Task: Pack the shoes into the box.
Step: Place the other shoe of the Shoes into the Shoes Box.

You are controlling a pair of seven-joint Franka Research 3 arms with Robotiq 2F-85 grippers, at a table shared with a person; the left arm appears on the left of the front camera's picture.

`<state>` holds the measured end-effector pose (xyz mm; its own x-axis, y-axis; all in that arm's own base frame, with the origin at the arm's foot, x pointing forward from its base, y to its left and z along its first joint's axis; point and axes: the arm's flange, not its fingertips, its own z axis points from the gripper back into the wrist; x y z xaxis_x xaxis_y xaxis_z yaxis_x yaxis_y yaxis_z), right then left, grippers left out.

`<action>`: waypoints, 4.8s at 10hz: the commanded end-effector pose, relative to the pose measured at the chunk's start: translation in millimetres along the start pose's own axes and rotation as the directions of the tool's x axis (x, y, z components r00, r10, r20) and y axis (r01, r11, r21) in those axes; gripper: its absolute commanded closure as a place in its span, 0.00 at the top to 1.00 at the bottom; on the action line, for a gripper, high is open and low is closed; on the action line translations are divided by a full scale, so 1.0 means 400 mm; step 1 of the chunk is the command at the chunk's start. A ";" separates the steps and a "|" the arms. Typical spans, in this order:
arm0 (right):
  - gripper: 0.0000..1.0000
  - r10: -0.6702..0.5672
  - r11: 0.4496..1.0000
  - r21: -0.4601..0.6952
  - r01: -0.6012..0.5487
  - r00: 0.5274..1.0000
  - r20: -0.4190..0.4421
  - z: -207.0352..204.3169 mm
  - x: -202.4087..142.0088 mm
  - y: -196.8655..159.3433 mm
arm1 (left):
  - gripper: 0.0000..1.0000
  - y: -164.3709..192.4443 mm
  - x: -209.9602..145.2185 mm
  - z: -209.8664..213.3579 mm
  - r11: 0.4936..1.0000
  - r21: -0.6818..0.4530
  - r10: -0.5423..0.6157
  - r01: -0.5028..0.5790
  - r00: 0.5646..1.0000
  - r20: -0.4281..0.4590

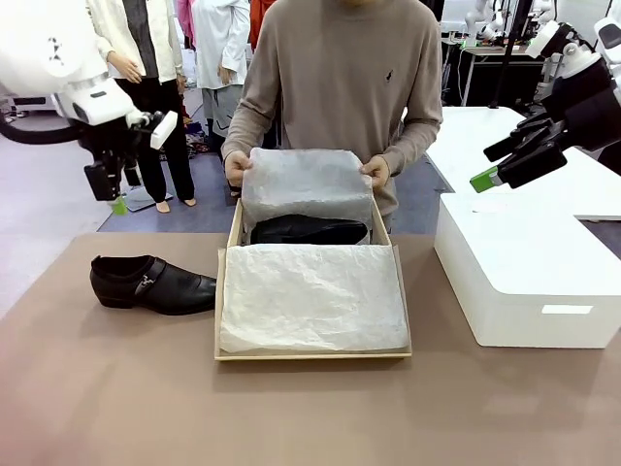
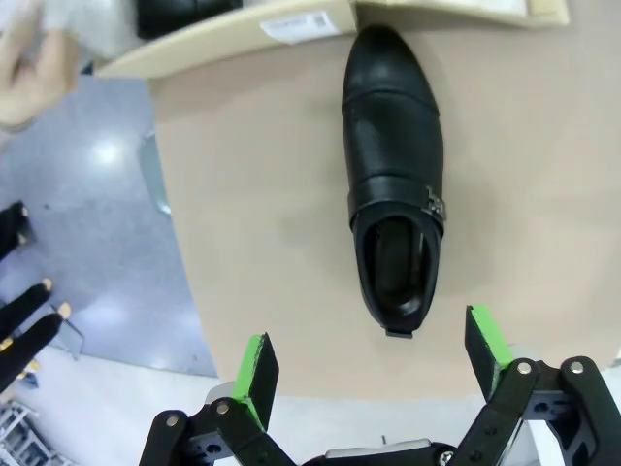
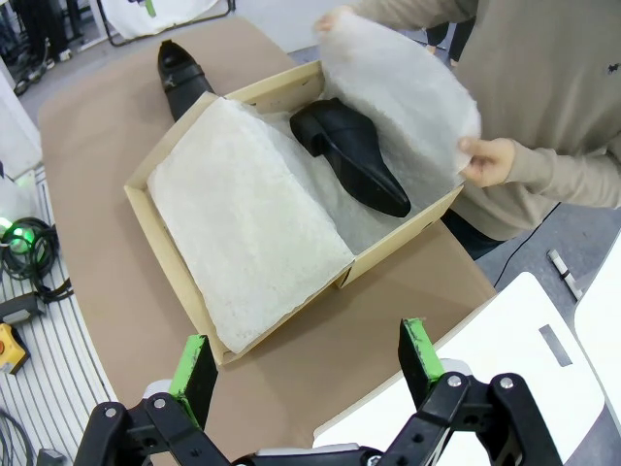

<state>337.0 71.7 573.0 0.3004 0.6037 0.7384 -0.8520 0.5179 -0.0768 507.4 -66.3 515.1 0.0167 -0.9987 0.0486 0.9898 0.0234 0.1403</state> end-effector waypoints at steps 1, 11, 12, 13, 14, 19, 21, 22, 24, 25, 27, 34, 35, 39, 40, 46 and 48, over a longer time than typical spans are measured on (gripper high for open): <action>1.00 -0.001 1.000 0.010 0.000 1.000 0.014 -0.001 0.002 -0.002 | 1.00 -0.013 -0.032 -0.040 0.999 0.045 -0.003 0.005 0.999 -0.047; 1.00 -0.001 1.000 0.010 0.000 1.000 0.014 -0.001 0.002 -0.002 | 1.00 0.019 -0.054 -0.111 1.000 0.007 0.003 -0.003 1.000 -0.028; 1.00 -0.001 1.000 0.010 0.000 1.000 0.014 -0.001 0.002 -0.002 | 1.00 0.019 -0.054 -0.111 1.000 0.007 0.003 -0.003 1.000 -0.028; 1.00 -0.001 1.000 0.010 0.000 1.000 0.014 -0.001 0.002 -0.002 | 1.00 0.019 -0.054 -0.111 1.000 0.007 0.003 -0.003 1.000 -0.028; 1.00 -0.001 1.000 0.010 0.000 1.000 0.014 -0.001 0.002 -0.002 | 1.00 0.019 -0.054 -0.111 1.000 0.007 0.003 -0.003 1.000 -0.028; 1.00 -0.001 1.000 0.010 0.000 1.000 0.014 -0.001 0.002 -0.002 | 1.00 0.054 -0.065 -0.151 1.000 0.006 -0.028 0.028 0.999 -0.027; 1.00 -0.001 1.000 0.010 0.000 1.000 0.014 -0.001 0.002 -0.002 | 1.00 0.078 -0.076 -0.175 1.000 0.006 -0.026 0.026 0.999 -0.019; 1.00 -0.001 1.000 0.010 0.000 1.000 0.014 -0.001 0.002 -0.002 | 1.00 0.088 -0.077 -0.192 1.000 0.006 -0.027 0.027 0.999 -0.024; 1.00 -0.001 1.000 0.010 0.000 1.000 0.014 -0.001 0.002 -0.002 | 1.00 0.090 -0.089 -0.228 1.000 -0.015 -0.023 0.023 0.999 -0.033; 1.00 -0.001 1.000 0.010 0.000 1.000 0.014 -0.001 0.002 -0.002 | 1.00 0.092 -0.097 -0.244 0.999 -0.029 -0.023 0.022 0.999 -0.025; 1.00 -0.001 1.000 0.010 0.000 1.000 0.014 -0.001 0.002 -0.002 | 1.00 0.093 -0.105 -0.260 0.996 -0.084 -0.022 0.021 1.000 -0.018; 1.00 -0.001 1.000 0.010 0.000 1.000 0.014 -0.001 0.002 -0.002 | 1.00 0.115 -0.105 -0.317 0.992 -0.121 -0.022 0.018 0.999 -0.033; 1.00 -0.001 1.000 0.010 0.000 1.000 0.014 -0.001 0.002 -0.002 | 1.00 0.117 -0.103 -0.322 0.992 -0.126 -0.022 0.017 0.999 -0.034; 1.00 -0.001 1.000 0.010 0.000 1.000 0.014 -0.001 0.002 -0.002 | 1.00 0.118 -0.112 -0.357 0.989 -0.144 -0.036 0.031 0.999 -0.032; 1.00 -0.001 1.000 0.010 0.000 1.000 0.014 -0.001 0.002 -0.002 | 1.00 0.120 -0.114 -0.365 0.988 -0.152 -0.035 0.031 0.999 -0.025; 1.00 -0.001 1.000 0.010 0.000 1.000 0.014 -0.001 0.002 -0.002 | 1.00 0.109 -0.123 -0.426 0.980 -0.196 -0.037 0.033 0.999 -0.018; 1.00 -0.001 1.000 0.010 0.000 1.000 0.014 -0.001 0.002 -0.002 | 1.00 0.106 -0.124 -0.441 0.976 -0.215 -0.036 0.031 0.999 -0.021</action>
<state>337.0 71.6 573.0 0.3005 0.6037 0.7384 -0.8520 0.5180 -0.0768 571.4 -27.6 342.7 0.0091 -0.9998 0.0148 0.9982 0.0082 -0.0596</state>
